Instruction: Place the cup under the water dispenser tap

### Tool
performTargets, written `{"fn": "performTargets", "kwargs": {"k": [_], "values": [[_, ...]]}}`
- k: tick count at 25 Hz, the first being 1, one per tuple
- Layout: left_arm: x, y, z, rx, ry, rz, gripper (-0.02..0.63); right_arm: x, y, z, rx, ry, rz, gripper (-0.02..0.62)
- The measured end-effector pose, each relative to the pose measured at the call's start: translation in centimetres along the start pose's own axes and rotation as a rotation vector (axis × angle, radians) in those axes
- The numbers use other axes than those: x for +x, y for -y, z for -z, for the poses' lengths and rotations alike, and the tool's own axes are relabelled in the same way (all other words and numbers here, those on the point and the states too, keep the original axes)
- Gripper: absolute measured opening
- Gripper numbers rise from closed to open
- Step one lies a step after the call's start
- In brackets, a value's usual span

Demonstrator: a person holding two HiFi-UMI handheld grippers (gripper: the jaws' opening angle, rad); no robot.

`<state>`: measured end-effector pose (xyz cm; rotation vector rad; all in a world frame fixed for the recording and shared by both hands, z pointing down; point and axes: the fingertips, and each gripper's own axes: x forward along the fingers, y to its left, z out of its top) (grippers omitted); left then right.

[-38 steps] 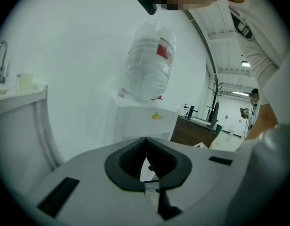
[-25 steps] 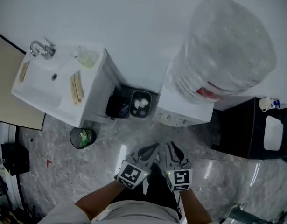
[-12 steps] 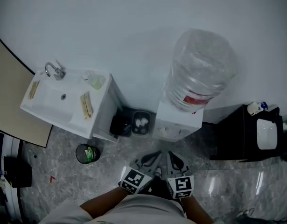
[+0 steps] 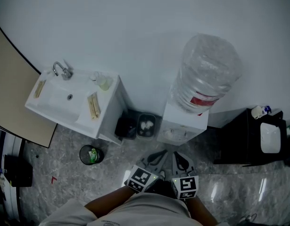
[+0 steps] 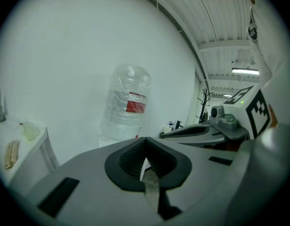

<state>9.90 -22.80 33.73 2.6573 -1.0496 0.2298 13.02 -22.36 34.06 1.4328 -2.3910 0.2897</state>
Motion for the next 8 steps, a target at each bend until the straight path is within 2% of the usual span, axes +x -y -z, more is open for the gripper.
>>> {"fn": "performTargets", "kwargs": {"k": [8], "values": [[-0.83,0.90,0.19,0.004,0.002,-0.009,0.006,-1.01,-0.13,-0.54,-0.007,0.016,0.007,0.017]]}}
